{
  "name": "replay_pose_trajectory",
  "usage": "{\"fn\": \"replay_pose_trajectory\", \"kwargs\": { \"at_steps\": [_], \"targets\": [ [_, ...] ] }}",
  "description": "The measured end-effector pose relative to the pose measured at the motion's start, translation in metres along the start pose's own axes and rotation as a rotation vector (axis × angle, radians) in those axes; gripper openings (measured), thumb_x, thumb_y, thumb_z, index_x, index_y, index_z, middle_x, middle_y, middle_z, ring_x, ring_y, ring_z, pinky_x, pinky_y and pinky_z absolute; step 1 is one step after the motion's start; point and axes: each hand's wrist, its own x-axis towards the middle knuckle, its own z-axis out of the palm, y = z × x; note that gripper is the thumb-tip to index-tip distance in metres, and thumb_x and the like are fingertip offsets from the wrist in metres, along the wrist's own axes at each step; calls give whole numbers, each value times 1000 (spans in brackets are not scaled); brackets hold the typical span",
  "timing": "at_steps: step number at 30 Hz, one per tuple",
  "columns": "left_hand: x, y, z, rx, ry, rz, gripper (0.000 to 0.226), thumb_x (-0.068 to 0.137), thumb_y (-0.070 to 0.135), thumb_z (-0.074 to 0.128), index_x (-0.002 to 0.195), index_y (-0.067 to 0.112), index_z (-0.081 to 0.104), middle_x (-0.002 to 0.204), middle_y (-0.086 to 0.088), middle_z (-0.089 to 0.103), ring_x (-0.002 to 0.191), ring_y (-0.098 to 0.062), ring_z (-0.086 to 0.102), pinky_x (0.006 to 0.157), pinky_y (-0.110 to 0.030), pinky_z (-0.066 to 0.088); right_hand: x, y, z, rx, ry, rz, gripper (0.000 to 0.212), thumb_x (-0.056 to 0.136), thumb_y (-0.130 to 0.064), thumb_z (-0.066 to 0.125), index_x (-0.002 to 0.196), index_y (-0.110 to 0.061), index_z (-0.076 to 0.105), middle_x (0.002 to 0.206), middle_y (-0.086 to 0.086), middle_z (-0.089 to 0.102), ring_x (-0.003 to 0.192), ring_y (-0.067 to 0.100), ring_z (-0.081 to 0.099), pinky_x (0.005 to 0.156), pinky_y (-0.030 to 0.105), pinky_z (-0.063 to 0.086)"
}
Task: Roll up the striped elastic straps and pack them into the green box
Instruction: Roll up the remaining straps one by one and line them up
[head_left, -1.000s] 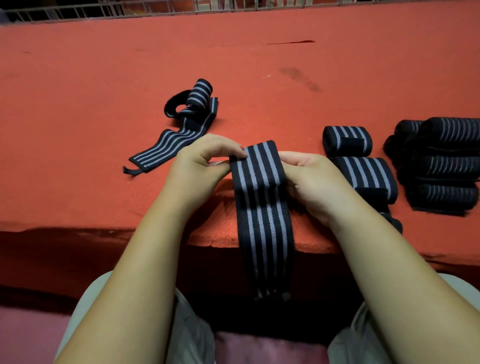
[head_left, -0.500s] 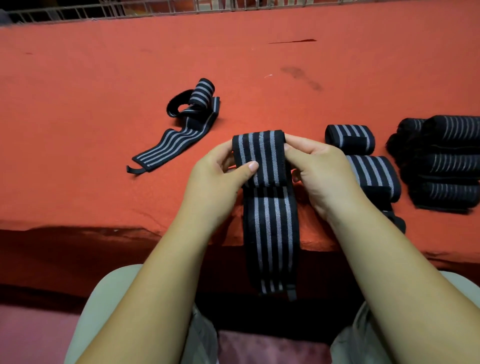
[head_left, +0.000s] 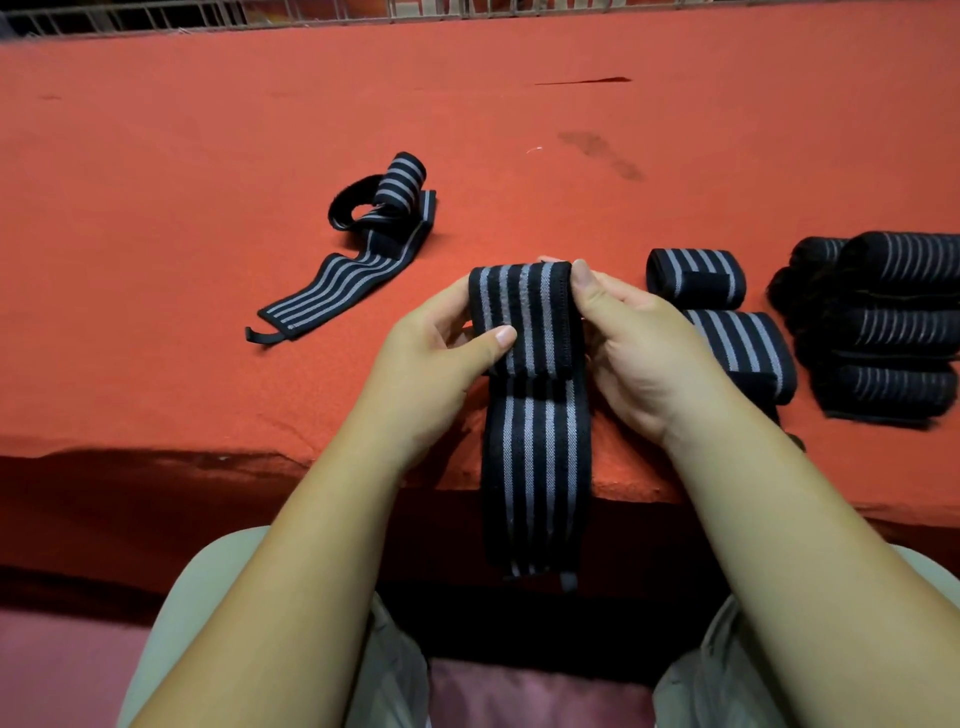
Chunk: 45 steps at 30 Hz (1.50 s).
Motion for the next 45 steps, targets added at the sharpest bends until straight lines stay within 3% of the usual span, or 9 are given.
{"fn": "replay_pose_trajectory", "kwargs": {
  "at_steps": [8, 12, 17, 19, 22, 26, 33, 41, 45],
  "targets": [
    [2, 2, 1, -65, 55, 3, 41, 99, -7, 68, 136, 9, 69, 128, -8, 77, 118, -29, 75, 100, -39, 60, 0, 1, 3, -132, 23, 41, 53, 107, -60, 51, 130, -18, 75, 123, 6, 79, 119, 31, 74, 112, 54, 52],
    [8, -2, 4, -138, 173, -20, 45, 96, -7, 71, 138, 9, 69, 128, -9, 77, 118, -33, 75, 104, -50, 60, -9, -11, 2, -764, 27, 117, 81, 96, -89, 27, 92, -27, 79, 73, -10, 73, 66, 7, 68, 76, 35, 51],
    [13, 3, 1, -225, 204, -42, 42, 98, -3, 71, 139, 7, 69, 130, -9, 77, 123, -29, 73, 111, -49, 56, -13, -8, -4, -807, -153, -6, 46, 107, -59, 52, 87, -23, 72, 64, -15, 64, 56, -1, 56, 67, 25, 47],
    [12, 8, 1, -198, 168, -59, 35, 104, 4, 67, 138, 9, 70, 129, -5, 78, 124, -22, 73, 108, -39, 57, -11, -6, -5, -788, -124, -56, 38, 110, -47, 54, 93, -18, 72, 64, -17, 67, 57, -3, 58, 64, 19, 45],
    [10, 12, -3, -195, 91, -151, 34, 113, 21, 56, 145, 21, 66, 129, -2, 78, 112, -21, 77, 97, -37, 62, -8, -1, -5, -792, -55, -87, 47, 110, -51, 52, 93, -8, 64, 71, -2, 69, 63, 7, 57, 63, 40, 45],
    [6, 9, -9, -194, 3, -218, 40, 115, 28, 51, 154, 33, 57, 135, -2, 76, 110, -26, 77, 92, -41, 62, -5, 7, -3, -857, -40, -100, 56, 107, -59, 43, 104, -7, 63, 103, 15, 75, 95, 32, 71, 91, 56, 55],
    [7, 7, -6, -221, -11, -189, 40, 116, 29, 50, 155, 32, 57, 140, -10, 72, 134, -36, 66, 112, -47, 56, -4, 9, 3, -765, 20, -95, 42, 112, -49, 44, 112, -14, 68, 108, 6, 77, 103, 24, 71, 97, 45, 55],
    [3, 0, -9, -12, 72, -254, 49, 89, 13, 87, 135, 13, 71, 111, -30, 74, 105, -46, 77, 98, -64, 60, -3, 12, 3, -642, 95, -99, 23, 112, -45, 51, 121, -32, 68, 105, -12, 79, 96, 3, 75, 92, 37, 58],
    [2, 1, -6, 2, 106, -237, 39, 91, 2, 82, 129, 8, 73, 101, -14, 82, 93, -29, 82, 86, -44, 65, -4, 10, 2, -620, 96, -102, 24, 110, -49, 51, 124, -37, 67, 107, -13, 79, 98, 2, 75, 95, 38, 58]
  ]
}}
